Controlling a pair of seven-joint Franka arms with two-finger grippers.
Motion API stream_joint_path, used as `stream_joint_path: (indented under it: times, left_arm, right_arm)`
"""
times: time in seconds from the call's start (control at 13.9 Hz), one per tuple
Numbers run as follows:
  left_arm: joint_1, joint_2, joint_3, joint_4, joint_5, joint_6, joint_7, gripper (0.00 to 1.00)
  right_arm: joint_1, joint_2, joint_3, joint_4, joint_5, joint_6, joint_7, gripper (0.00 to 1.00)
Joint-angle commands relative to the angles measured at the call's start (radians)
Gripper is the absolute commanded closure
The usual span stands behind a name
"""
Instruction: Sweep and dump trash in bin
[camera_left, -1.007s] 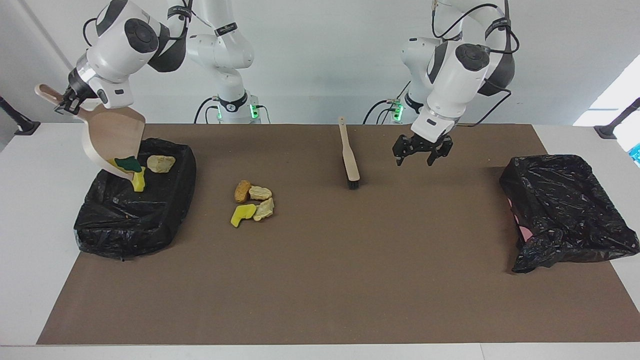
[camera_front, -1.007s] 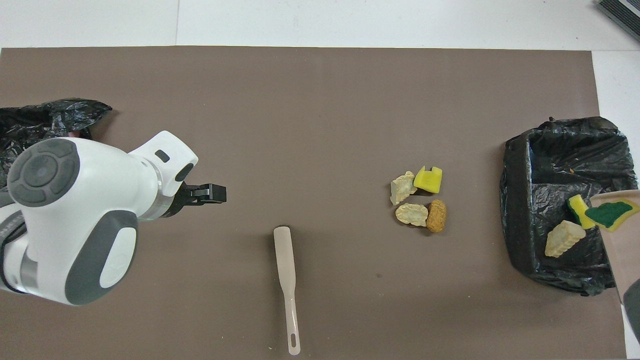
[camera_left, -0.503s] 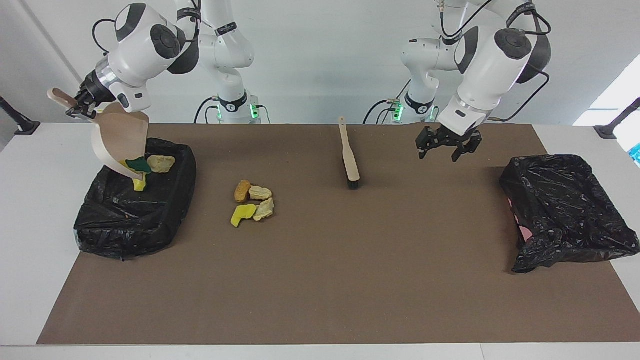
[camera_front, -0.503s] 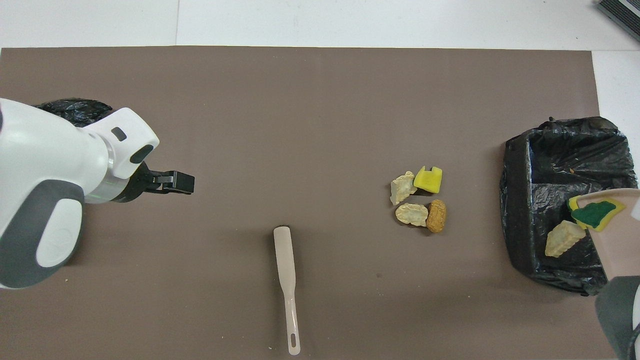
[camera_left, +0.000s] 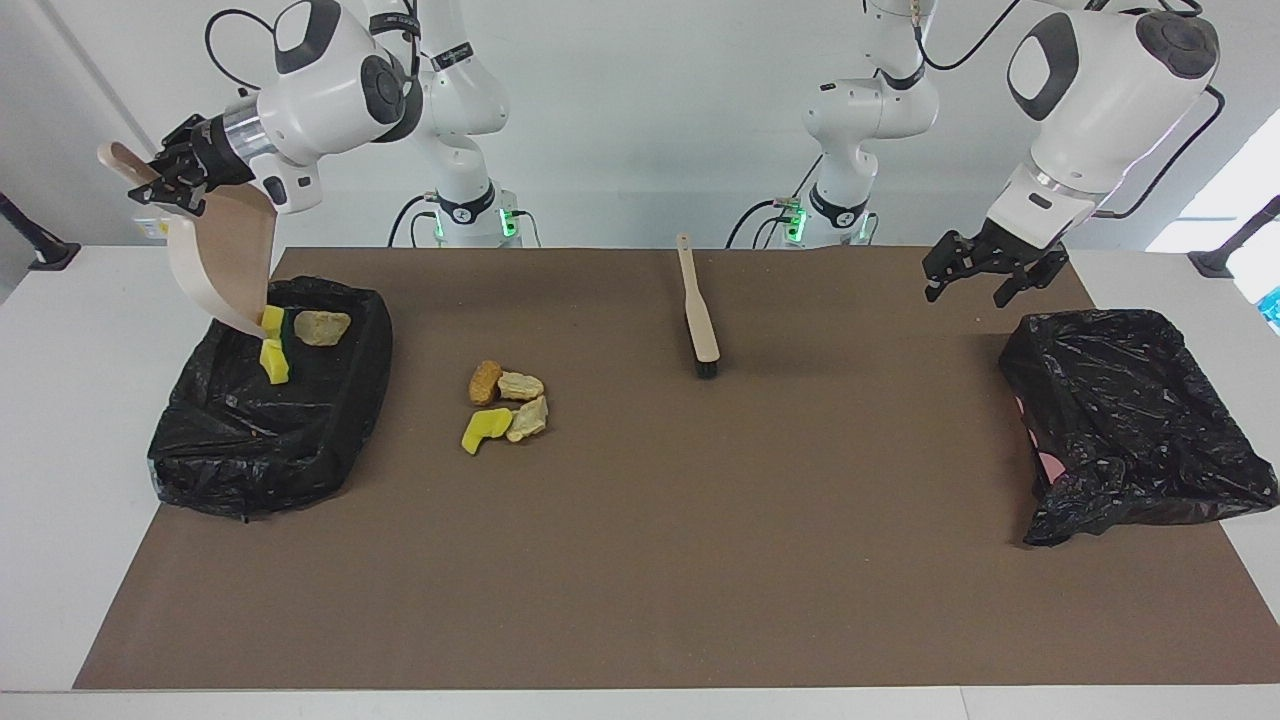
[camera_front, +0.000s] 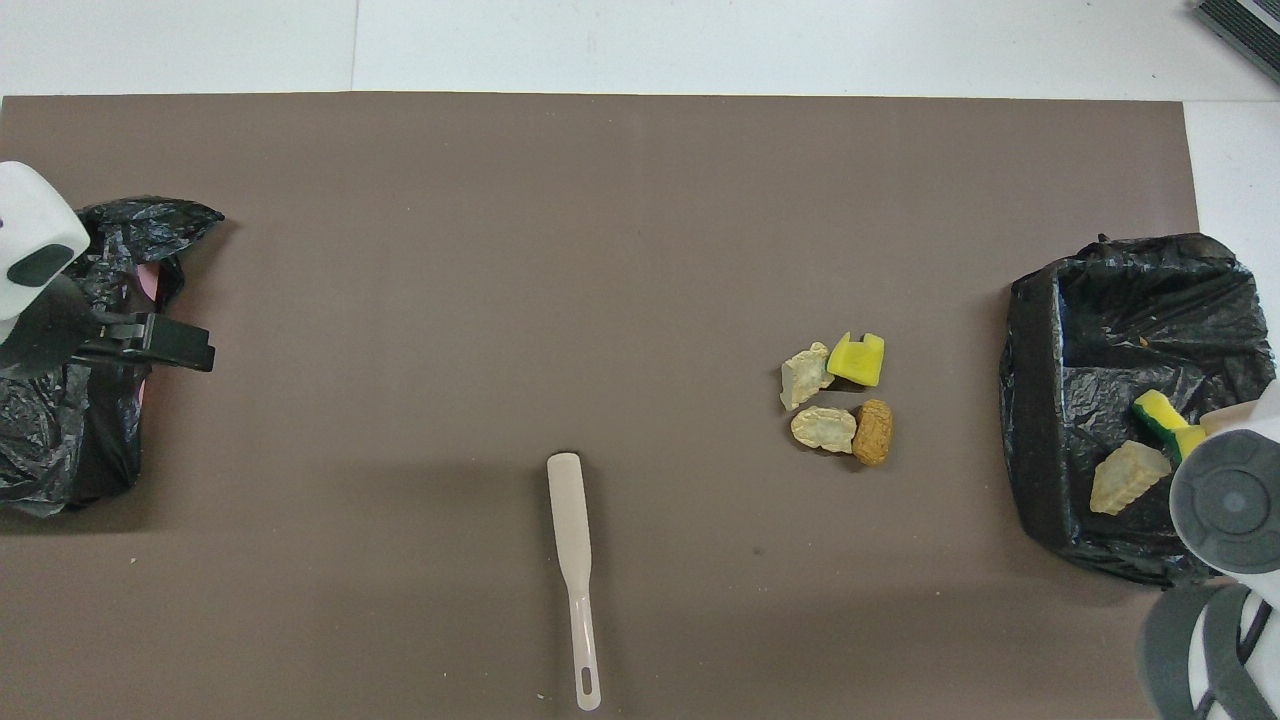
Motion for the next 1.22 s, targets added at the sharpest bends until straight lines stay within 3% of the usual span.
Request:
stream_joint_path:
  times: [0.0, 0.22, 0.5, 0.86, 1.15]
  left_arm:
    - [0.015, 0.043, -0.012, 0.085, 0.031, -0.069, 0.015, 0.00]
    - [0.015, 0.102, -0.012, 0.169, 0.027, -0.112, 0.015, 0.00]
    - [0.004, 0.087, -0.012, 0.145, 0.038, -0.078, 0.025, 0.00]
    - [0.000, 0.073, -0.012, 0.120, 0.035, -0.077, 0.023, 0.00]
    - [0.000, 0.071, -0.013, 0.123, 0.035, -0.092, 0.015, 0.00]
  right_arm:
    - [-0.004, -0.045, 0.008, 0.011, 0.029, -0.028, 0.006, 1.00]
    - [-0.001, -0.052, 0.043, 0.069, 0.173, -0.108, 0.025, 1.00]
    - [-0.002, -0.045, 0.073, 0.175, 0.414, -0.173, 0.135, 1.00]
    - [-0.002, -0.038, 0.076, 0.181, 0.776, -0.095, 0.523, 1.00]
    - [0.011, 0.059, 0.157, 0.194, 1.011, 0.008, 1.059, 1.00]
